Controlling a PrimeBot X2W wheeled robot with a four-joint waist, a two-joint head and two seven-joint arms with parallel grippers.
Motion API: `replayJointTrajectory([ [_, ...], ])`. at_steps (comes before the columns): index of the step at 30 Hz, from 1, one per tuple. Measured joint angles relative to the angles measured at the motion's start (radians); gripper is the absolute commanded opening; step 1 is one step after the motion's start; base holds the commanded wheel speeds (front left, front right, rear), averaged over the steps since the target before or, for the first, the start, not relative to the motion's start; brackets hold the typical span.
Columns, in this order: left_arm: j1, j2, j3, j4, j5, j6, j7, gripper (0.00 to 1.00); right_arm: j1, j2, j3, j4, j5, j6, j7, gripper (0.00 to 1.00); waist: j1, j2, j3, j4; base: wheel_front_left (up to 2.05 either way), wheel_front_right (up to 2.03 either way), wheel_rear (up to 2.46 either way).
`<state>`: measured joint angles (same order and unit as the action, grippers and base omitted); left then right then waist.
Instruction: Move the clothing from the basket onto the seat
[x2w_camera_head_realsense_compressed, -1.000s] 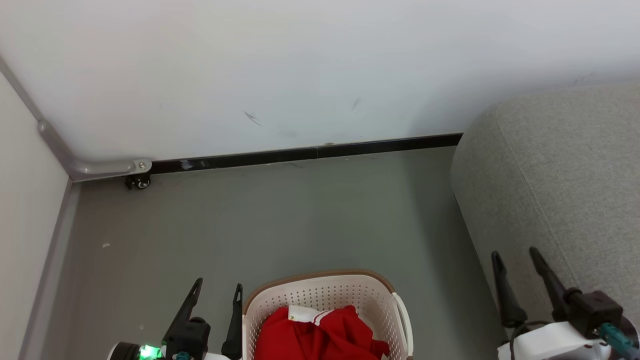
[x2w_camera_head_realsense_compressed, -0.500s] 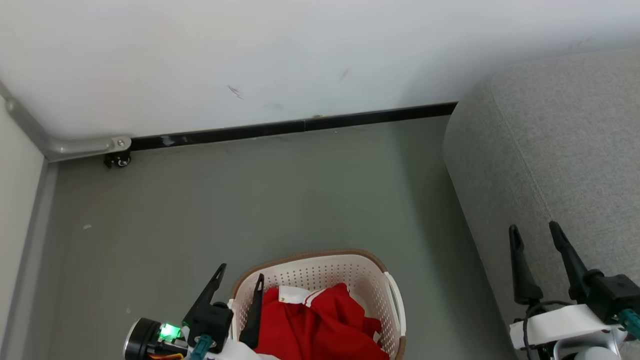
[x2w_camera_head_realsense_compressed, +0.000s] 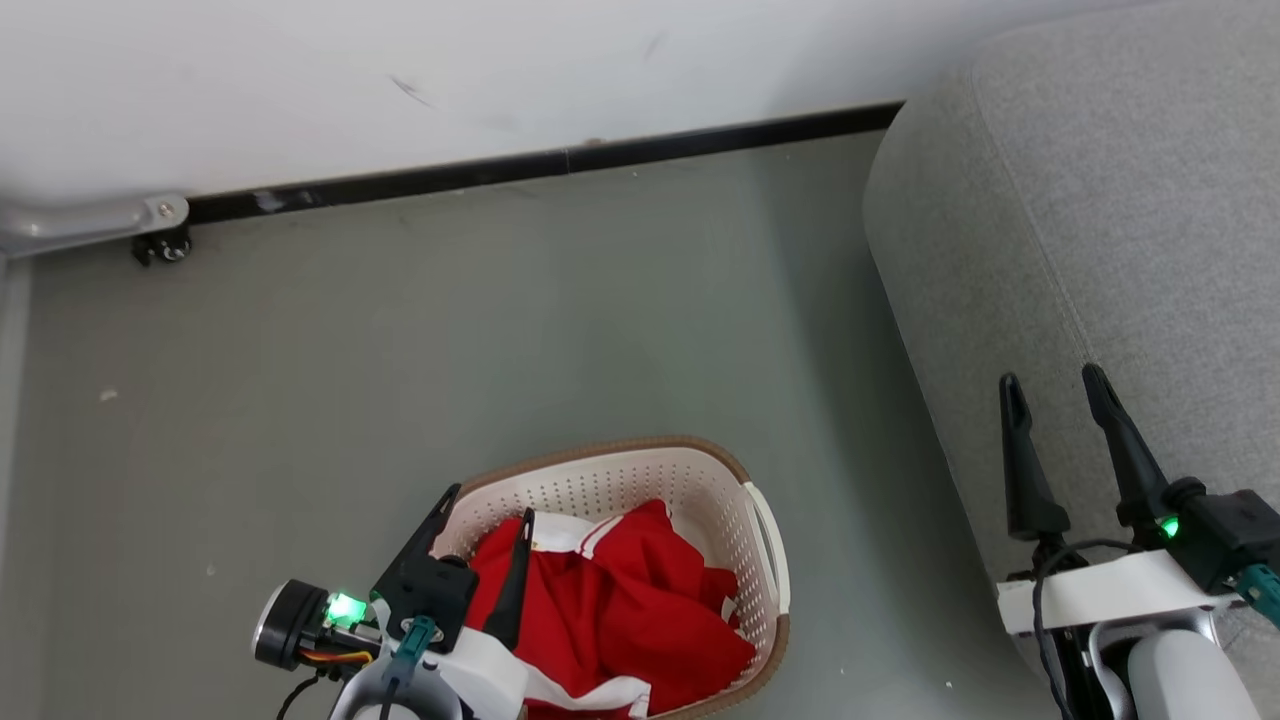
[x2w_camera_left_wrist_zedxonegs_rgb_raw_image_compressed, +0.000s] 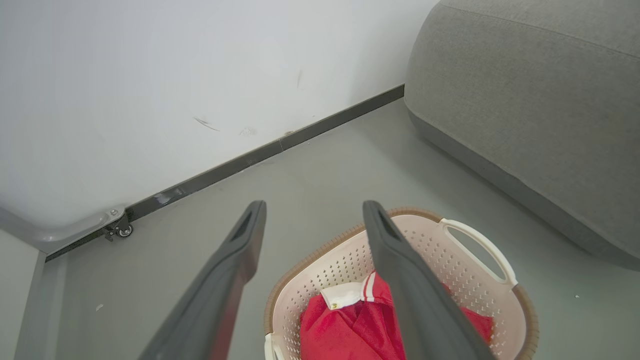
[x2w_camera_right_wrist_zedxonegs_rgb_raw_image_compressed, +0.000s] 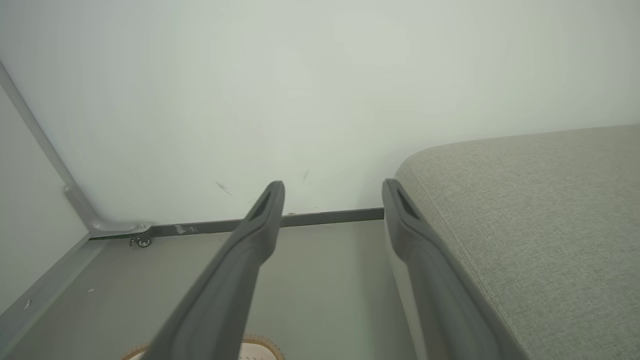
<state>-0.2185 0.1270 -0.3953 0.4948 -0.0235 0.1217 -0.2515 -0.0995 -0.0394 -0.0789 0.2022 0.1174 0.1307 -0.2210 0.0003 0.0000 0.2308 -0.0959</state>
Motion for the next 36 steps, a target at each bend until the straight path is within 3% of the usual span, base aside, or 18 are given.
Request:
replayJointTrajectory([
  [16, -0.107, -0.001, -0.003, 0.128, 0.004, -0.014, 0.0, 1.0, -0.135, -0.002, 0.033, -0.039, 0.012, 0.0, -0.01, 1.0, 0.0, 0.0, 0.179, -0.059, 0.0, 0.0, 0.0],
  [36, -0.263, 0.025, -0.052, 0.252, 0.087, -0.026, 0.014, 1.0, -0.286, -0.004, 0.068, -0.042, 0.063, 0.0, -0.027, 1.0, -0.0001, 0.0, 0.372, -0.119, 0.0, 0.0, 0.0],
])
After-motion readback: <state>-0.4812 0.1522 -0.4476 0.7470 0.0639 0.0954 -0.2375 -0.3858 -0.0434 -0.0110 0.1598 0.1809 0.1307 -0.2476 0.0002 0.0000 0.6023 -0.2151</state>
